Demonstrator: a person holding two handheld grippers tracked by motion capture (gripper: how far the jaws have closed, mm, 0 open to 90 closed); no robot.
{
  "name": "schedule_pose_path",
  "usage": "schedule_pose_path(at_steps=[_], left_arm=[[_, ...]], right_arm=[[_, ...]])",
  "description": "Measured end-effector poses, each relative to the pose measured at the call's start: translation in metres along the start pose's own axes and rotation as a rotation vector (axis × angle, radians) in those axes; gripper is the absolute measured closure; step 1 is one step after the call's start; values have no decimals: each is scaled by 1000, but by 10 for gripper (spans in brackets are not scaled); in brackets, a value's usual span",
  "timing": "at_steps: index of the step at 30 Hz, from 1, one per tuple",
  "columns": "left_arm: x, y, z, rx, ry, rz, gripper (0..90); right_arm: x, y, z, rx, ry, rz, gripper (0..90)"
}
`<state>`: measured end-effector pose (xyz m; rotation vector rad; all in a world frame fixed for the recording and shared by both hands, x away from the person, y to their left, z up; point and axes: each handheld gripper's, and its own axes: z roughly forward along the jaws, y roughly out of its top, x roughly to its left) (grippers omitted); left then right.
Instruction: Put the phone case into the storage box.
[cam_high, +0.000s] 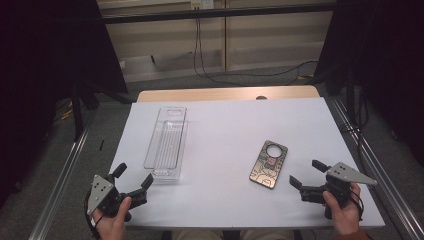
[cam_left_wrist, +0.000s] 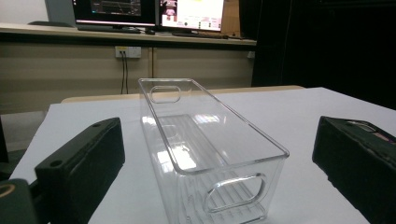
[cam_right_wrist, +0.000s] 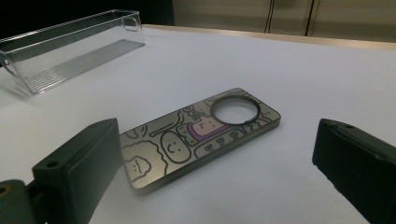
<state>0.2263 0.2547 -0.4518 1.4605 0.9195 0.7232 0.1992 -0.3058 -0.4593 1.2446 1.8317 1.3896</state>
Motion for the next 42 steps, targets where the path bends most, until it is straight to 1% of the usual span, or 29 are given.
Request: schedule_pose_path(at_steps=[2,3,4,6,8,9,10,11,13,15,18,19,20,21,23,24,25,26,28,29,30,31,33,35,36,37,40,41,42], left_arm=[[0,0,0,-1,-6,0,24],[0,0,0,2,-10,2,24],[0,0,1,1,-11,2,24],[0,0,1,0,-10,3,24],[0,0,1,3,-8,6,24],[0,0,1,4,-6,7,24],[0,0,1,4,-6,7,24],[0,0,1,4,-5,8,25],[1,0,2,6,-6,10,24],[1,0,2,9,-4,14,24],[0,0,2,8,1,10,24],[0,0,3,8,-3,7,24],[1,0,3,10,-2,11,24],[1,-1,3,15,-11,13,26],[1,-1,3,13,-11,13,27],[1,0,3,12,-4,12,27],[0,0,2,9,3,10,27],[1,0,2,8,-7,12,27],[1,0,2,5,-11,6,27],[1,0,2,8,-6,5,27],[1,0,2,6,-14,-1,27],[1,0,1,9,-11,9,27],[1,0,1,11,-11,12,27],[1,0,1,9,-12,10,27],[1,0,1,9,-12,10,27],[1,0,1,14,-12,14,27],[0,0,1,19,-7,23,27],[0,0,1,18,-9,23,28],[0,0,1,18,-8,24,28]], right_arm=[[1,0,1,-1,3,-5,5],[1,0,2,9,29,-12,4],[3,0,3,18,41,-25,2],[5,0,5,27,40,-32,2],[7,1,8,37,31,-29,13],[8,2,10,45,43,-14,14],[8,2,10,45,43,-14,14],[8,5,12,49,50,2,14],[9,7,14,47,55,5,14],[9,9,16,51,49,3,14],[9,10,19,54,51,14,14],[10,11,23,65,55,14,14],[10,11,23,65,55,14,14],[11,13,26,74,59,14,14],[12,14,27,81,60,21,14],[12,15,28,93,64,9,14],[13,16,31,96,71,21,15],[14,17,32,99,72,22,16],[15,20,36,109,70,19,26],[16,21,38,112,69,19,28],[17,22,40,123,77,20,28],[19,25,43,145,81,18,28],[19,25,44,142,79,19,28],[20,27,48,158,62,25,30],[20,27,48,158,62,25,30],[19,29,50,171,59,30,31],[20,30,51,184,57,25,31],[20,32,53,189,64,27,30],[20,32,55,201,62,26,29]])
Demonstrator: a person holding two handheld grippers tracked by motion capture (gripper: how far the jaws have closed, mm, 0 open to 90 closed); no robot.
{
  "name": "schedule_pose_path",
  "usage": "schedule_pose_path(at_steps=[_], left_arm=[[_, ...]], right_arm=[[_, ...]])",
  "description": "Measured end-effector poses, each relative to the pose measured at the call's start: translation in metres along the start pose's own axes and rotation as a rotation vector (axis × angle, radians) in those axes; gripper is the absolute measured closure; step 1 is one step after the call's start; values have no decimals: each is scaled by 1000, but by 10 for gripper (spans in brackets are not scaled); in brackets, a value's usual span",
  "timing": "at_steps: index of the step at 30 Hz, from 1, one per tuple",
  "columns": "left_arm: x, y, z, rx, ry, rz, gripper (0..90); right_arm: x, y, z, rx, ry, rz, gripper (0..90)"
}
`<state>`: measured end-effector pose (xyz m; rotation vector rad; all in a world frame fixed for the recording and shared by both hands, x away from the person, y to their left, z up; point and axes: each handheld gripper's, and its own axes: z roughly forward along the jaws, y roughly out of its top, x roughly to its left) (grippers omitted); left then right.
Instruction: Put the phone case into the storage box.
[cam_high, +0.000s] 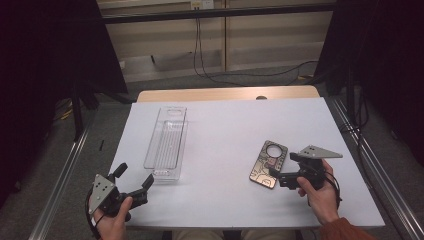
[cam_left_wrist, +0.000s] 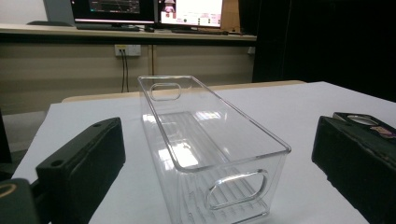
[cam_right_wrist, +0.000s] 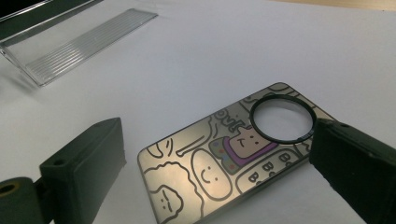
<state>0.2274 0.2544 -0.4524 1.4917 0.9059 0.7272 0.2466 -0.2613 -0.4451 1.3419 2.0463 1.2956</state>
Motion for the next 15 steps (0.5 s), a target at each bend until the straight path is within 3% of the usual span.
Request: schedule_pose_path(at_steps=[5,12,14,15], left_arm=[[1,0,0,4,7,6,28],[1,0,0,2,10,5,27],[1,0,0,1,9,4,27],[1,0,0,5,16,5,28]], right_arm=[[-1,5,8,55,18,15,29],[0,8,18,123,5,8,25],[-2,9,22,147,-12,20,25],[-3,10,25,168,-32,52,30]])
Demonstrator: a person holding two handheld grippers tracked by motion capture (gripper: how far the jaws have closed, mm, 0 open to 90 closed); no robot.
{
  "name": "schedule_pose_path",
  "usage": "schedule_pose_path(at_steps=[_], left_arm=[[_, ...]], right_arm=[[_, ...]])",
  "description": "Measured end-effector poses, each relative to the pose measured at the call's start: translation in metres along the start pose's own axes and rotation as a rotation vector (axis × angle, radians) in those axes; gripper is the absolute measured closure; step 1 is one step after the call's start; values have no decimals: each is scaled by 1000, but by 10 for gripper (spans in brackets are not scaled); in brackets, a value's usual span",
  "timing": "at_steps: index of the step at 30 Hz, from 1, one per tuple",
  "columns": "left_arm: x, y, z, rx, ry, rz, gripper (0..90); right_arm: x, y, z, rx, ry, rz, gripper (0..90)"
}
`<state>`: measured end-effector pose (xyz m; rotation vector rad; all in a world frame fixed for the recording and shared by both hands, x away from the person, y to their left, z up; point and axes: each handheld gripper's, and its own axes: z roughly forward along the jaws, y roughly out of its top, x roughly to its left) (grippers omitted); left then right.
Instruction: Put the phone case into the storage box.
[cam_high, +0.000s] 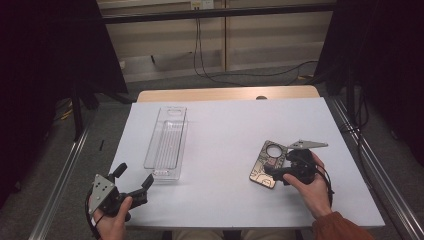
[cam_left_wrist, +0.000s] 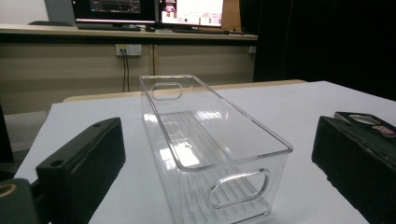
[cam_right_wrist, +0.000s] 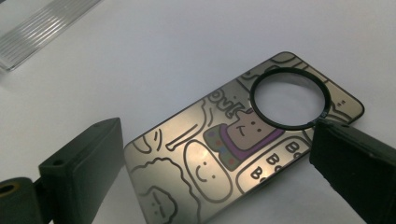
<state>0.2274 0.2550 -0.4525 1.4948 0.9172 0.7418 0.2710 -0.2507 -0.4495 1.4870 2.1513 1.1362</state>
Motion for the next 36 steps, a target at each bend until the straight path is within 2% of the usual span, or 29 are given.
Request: schedule_pose_path(at_steps=[1,2,6,9,10,15,16,19,20,26,28,29,35,36], left_arm=[[0,0,0,0,0,0,27],[0,0,0,-1,-2,-1,28],[0,0,0,4,1,2,27],[0,0,0,5,0,1,28],[0,0,0,-3,1,-3,28],[0,0,0,-3,1,-3,28],[0,0,0,-3,1,-3,27],[0,0,1,-2,-5,-3,28],[0,0,1,2,-8,0,28],[0,0,5,-1,-13,-3,29],[0,0,6,-5,-27,-5,28],[0,0,7,-3,-29,-4,28],[1,0,8,-7,-34,-5,28],[1,0,8,-7,-35,-6,28]], right_arm=[[0,0,0,0,0,0,30],[-1,2,2,17,-18,23,31],[1,6,6,47,-46,27,31],[3,7,9,68,-43,25,32],[4,8,11,76,-63,20,31],[4,11,16,108,-95,25,34],[6,14,17,123,-120,51,33],[6,16,20,134,-130,63,43],[7,17,23,146,-163,70,53],[8,22,31,205,-183,128,47],[8,23,32,208,-184,133,47],[9,24,32,221,-192,156,47],[9,30,38,247,-220,200,45],[10,31,40,260,-225,219,43]])
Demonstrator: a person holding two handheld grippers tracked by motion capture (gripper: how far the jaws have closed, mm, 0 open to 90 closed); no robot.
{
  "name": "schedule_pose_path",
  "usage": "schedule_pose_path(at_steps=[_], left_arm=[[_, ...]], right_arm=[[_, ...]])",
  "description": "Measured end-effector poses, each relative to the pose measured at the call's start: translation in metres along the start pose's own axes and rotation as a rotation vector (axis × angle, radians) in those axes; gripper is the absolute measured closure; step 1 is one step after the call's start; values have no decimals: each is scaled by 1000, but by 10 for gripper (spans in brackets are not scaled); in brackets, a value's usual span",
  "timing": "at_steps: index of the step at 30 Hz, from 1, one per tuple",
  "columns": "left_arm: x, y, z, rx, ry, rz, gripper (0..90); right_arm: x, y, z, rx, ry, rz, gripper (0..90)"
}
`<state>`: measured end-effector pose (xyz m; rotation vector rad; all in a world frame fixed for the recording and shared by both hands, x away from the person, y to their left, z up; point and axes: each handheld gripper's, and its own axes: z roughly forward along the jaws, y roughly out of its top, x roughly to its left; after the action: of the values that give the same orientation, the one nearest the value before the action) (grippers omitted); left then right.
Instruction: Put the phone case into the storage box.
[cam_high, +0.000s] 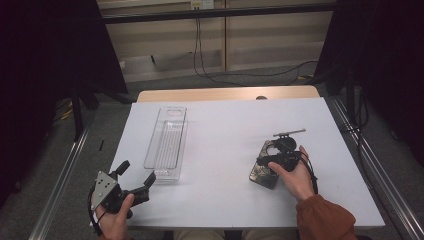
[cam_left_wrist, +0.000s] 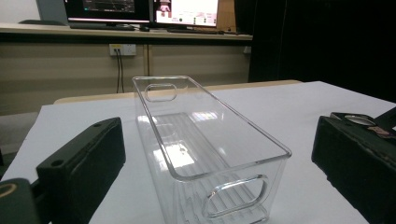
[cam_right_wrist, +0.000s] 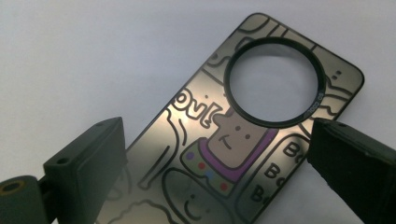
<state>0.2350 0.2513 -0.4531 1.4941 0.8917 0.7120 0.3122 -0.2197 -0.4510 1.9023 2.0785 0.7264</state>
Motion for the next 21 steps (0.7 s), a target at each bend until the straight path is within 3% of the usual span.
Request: schedule_pose_path(at_steps=[2,4,7,11,21], left_arm=[[0,0,0,1,1,3,29],[0,0,-1,4,4,2,28],[0,0,0,2,2,3,28],[-1,0,0,4,2,4,29],[0,0,0,2,2,4,29]], right_arm=[[0,0,1,6,-7,0,43],[-1,0,5,25,-35,34,48],[0,0,6,28,-41,59,47],[1,3,10,84,-37,109,8],[10,3,18,99,-140,156,0]])
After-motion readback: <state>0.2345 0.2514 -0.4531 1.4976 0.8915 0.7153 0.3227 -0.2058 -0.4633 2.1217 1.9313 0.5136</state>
